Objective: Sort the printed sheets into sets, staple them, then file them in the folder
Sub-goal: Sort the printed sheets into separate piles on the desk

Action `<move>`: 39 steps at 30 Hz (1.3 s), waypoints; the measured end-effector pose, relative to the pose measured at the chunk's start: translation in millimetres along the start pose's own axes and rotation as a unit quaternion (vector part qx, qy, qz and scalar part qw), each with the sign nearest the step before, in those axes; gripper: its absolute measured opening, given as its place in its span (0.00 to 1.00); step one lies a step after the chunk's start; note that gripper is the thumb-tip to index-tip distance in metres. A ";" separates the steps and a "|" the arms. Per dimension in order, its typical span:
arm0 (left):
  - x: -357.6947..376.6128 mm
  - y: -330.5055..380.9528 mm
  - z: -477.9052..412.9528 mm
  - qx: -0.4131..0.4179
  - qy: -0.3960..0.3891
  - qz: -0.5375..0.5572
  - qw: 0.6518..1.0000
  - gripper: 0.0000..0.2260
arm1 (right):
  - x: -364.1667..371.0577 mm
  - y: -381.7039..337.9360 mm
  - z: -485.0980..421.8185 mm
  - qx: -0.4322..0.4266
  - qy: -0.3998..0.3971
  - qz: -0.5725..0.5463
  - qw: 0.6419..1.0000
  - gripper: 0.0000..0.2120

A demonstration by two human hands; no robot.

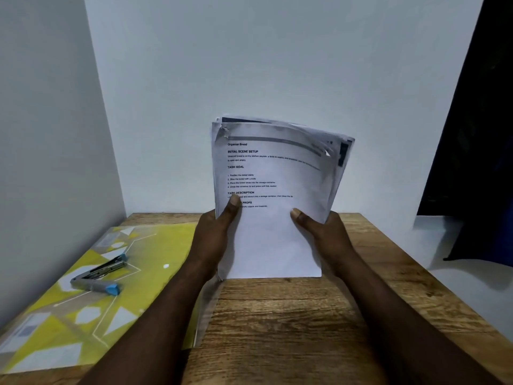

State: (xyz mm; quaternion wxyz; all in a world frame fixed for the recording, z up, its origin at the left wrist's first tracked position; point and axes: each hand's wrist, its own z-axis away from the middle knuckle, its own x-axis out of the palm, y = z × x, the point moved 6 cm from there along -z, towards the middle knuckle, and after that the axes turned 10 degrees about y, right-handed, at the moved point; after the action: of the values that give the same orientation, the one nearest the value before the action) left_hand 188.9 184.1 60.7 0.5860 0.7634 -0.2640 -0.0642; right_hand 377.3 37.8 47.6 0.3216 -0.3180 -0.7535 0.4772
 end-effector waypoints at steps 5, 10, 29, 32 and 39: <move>-2.8 -2.7 0.9 0.007 -0.021 -0.013 1.000 0.16 | -1.3 1.3 0.2 0.000 0.007 -0.017 1.000 0.25; 2.6 -0.7 6.3 0.000 -0.055 0.038 0.998 0.13 | -3.6 -5.2 4.2 0.000 -0.008 -0.051 0.999 0.23; -4.8 -23.9 3.8 -0.009 -0.011 -0.060 0.998 0.11 | -1.0 4.3 5.1 0.035 -0.008 -0.012 0.999 0.14; -5.1 -32.1 2.4 -0.039 -0.015 -0.087 0.995 0.17 | -2.0 9.1 2.5 0.027 0.016 0.038 0.999 0.22; -1.9 -42.3 8.1 -0.078 -0.053 -0.103 0.990 0.23 | -5.5 15.5 1.8 0.051 0.004 0.030 0.998 0.22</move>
State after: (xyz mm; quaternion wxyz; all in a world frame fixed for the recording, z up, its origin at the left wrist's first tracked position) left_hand 197.9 185.4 18.5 0.6191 0.7342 -0.2089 -0.1846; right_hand 381.8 37.9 31.7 0.3257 -0.3258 -0.7167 0.5235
